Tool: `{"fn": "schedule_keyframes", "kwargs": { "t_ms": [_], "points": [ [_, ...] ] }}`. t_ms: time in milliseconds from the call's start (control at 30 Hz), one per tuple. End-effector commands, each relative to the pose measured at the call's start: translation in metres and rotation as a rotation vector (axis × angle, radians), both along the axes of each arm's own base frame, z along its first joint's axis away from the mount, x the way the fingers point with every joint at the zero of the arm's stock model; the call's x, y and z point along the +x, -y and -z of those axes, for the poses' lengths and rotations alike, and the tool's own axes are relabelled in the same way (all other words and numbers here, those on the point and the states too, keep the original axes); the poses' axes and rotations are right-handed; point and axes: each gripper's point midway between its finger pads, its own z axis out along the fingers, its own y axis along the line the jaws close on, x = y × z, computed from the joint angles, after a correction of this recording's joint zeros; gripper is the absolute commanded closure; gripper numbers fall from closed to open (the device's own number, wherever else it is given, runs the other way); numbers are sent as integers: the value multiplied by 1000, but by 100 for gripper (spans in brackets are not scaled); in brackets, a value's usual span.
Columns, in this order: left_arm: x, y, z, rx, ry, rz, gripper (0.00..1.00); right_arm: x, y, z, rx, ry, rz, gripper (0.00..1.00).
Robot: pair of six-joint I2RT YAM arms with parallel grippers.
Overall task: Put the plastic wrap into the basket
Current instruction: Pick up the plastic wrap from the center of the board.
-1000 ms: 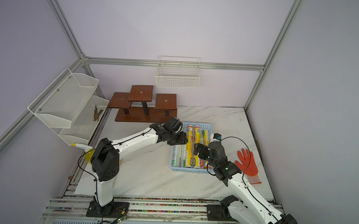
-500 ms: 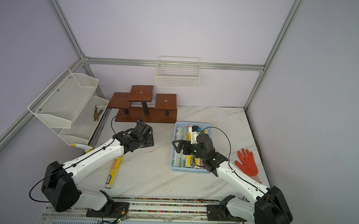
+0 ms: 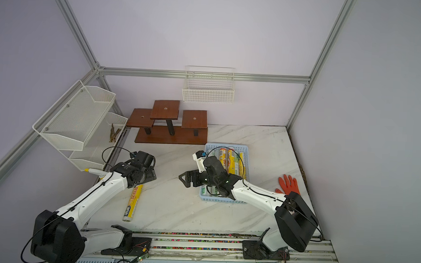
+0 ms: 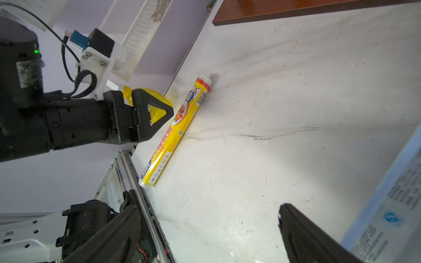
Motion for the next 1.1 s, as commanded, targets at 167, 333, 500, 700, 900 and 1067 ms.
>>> {"fn": "schedule_keyframes", "kwargs": {
  "t_ms": [167, 333, 500, 700, 900, 1067],
  "points": [
    [-17, -21, 36, -179, -29, -134, 9, -19, -42, 3, 0, -15, -138, 1],
    [-17, -24, 53, -225, -52, -156, 6, -27, -61, 15, -15, -37, -178, 1],
    [-14, -20, 63, -237, -97, -135, 5, -29, -72, 26, -42, -37, -176, 1],
    [-14, -5, 79, -312, -161, -106, 6, -27, -74, 36, -65, -48, -154, 1],
    [-15, 11, 87, -388, -196, -68, 14, -26, -69, 40, -99, -39, -139, 1],
    [-18, 19, 90, -370, -229, -20, 21, -26, -62, 43, -134, -39, -129, 1]
  ]
}}
